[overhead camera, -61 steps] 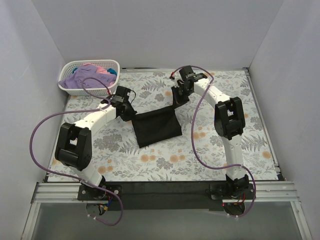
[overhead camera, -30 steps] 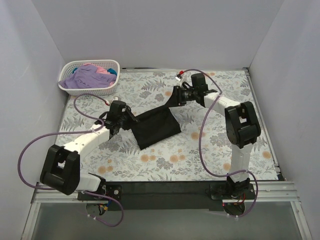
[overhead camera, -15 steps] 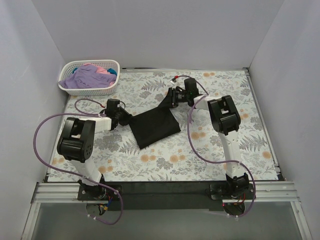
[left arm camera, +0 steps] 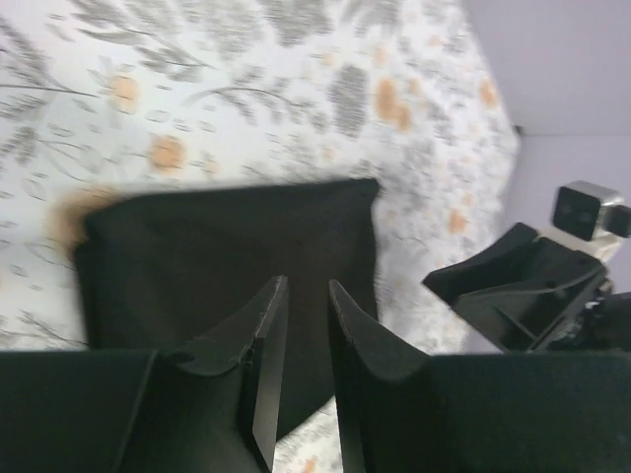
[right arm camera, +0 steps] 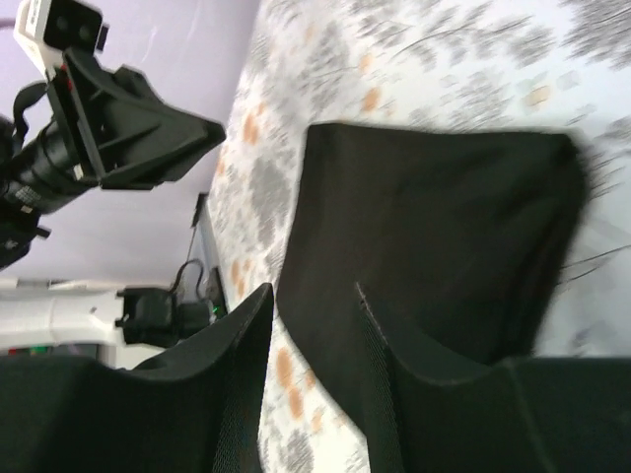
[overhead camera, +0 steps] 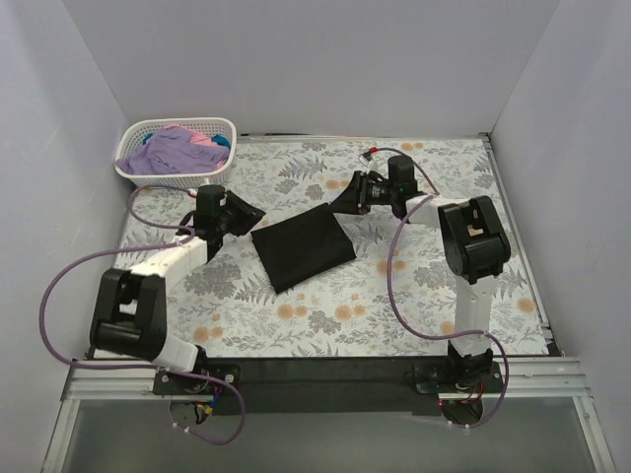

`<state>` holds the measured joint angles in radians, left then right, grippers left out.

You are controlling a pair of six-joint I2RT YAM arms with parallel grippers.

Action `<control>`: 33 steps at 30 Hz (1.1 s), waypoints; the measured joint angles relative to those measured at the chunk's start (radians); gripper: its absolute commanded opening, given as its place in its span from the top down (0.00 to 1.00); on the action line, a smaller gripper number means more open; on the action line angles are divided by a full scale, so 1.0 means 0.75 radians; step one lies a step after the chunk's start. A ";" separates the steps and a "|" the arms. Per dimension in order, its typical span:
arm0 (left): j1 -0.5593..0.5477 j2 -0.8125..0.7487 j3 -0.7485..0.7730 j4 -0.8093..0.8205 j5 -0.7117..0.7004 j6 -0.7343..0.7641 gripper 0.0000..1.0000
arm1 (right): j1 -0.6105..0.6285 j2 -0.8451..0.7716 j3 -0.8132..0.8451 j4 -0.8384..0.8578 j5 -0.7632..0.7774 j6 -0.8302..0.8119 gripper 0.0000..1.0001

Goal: Fold and stack the t-shirts
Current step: Fold the tshirt

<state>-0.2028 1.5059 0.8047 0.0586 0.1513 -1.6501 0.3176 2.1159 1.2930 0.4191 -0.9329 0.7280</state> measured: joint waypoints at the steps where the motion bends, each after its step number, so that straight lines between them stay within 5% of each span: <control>1: -0.019 -0.068 -0.019 0.005 0.005 -0.008 0.78 | 0.006 -0.077 -0.076 0.045 0.004 0.020 0.55; 6: -0.150 -0.242 -0.200 0.089 0.016 -0.069 0.80 | 0.038 -0.265 -0.375 0.374 -0.020 0.180 0.55; 11: -0.192 -0.184 -0.449 0.130 0.034 -0.151 0.82 | 0.043 -0.128 -0.661 0.826 -0.021 0.424 0.59; 16: -0.190 -0.216 -0.538 0.133 0.028 -0.197 0.82 | 0.016 0.015 -0.834 1.012 -0.007 0.555 0.58; 25: -0.161 -0.345 -0.480 0.091 -0.039 -0.166 0.82 | 0.004 -0.235 -0.711 0.772 0.072 0.350 0.56; 33: -0.022 -0.094 -0.267 0.148 -0.047 -0.119 0.84 | 0.015 -0.077 -0.333 0.690 0.109 0.341 0.56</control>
<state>-0.2195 1.4353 0.6048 0.1696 0.1158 -1.7390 0.3290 2.0583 1.0435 0.9367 -0.8513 0.9840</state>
